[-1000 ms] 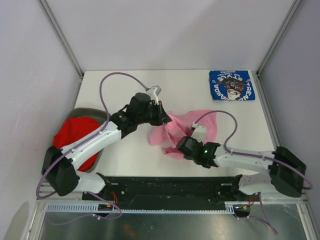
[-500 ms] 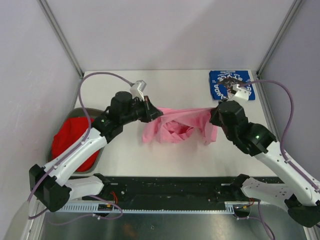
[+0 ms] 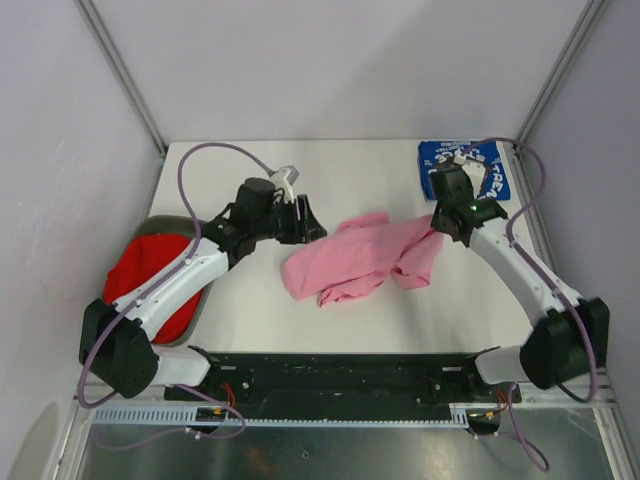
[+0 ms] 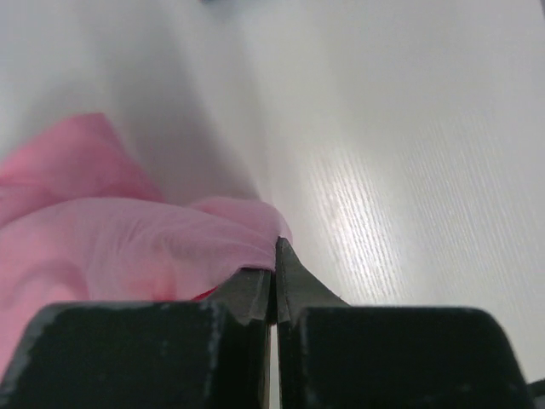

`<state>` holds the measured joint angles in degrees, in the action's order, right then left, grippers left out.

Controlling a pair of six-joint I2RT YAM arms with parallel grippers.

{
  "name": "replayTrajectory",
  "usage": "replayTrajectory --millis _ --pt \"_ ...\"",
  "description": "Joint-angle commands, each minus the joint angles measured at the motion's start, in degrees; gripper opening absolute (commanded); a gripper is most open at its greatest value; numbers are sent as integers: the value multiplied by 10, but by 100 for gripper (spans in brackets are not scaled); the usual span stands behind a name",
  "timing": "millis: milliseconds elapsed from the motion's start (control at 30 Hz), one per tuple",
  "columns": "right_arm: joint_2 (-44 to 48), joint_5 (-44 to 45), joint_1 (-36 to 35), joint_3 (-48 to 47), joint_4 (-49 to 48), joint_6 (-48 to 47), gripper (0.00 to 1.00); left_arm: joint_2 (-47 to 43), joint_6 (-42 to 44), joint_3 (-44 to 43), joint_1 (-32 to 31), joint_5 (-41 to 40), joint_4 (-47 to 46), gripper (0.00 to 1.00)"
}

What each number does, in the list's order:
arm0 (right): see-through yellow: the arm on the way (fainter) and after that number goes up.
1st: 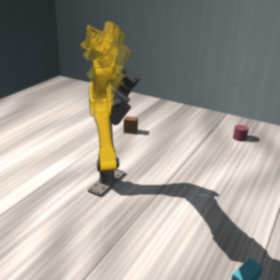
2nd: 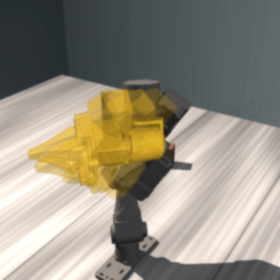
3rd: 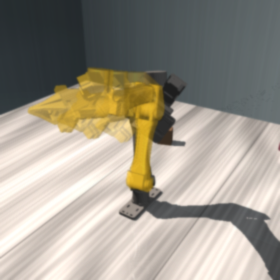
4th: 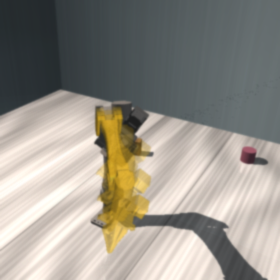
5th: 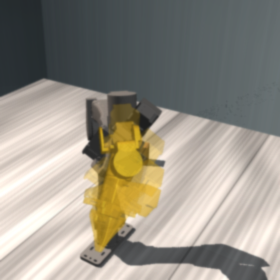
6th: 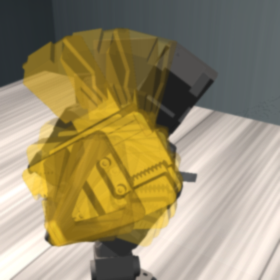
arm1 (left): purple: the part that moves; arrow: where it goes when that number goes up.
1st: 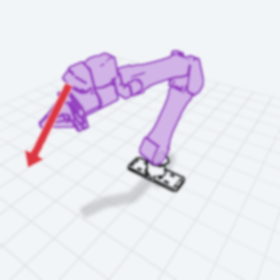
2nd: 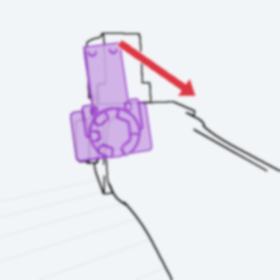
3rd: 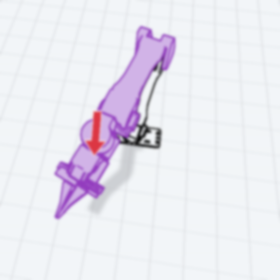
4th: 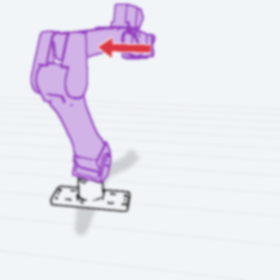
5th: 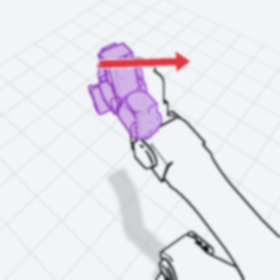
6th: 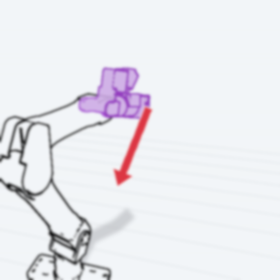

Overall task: Fold and stack the t-shirts
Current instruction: Flatten out the tshirt

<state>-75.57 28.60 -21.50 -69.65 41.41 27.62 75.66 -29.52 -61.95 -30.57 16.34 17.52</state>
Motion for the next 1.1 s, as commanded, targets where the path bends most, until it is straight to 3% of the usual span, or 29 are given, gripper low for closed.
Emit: replayTrajectory --millis 0,300,933,1000,1067 --pt "-59 -58 44 24 -24 -18 0 -42 13 50 -21 3 7 54" --pt "-75 -97 57 53 -51 -12 0 -53 -19 171 -105 -77 -5 47" --pt "-24 -118 58 82 -52 -9 0 119 -27 164 -159 -70 -77 61" --pt "-23 -121 58 81 -53 -9 0 127 -32 165 -161 -73 -83 59" --pt "-21 -123 58 82 -53 -8 0 137 -35 164 -161 -79 -88 50"
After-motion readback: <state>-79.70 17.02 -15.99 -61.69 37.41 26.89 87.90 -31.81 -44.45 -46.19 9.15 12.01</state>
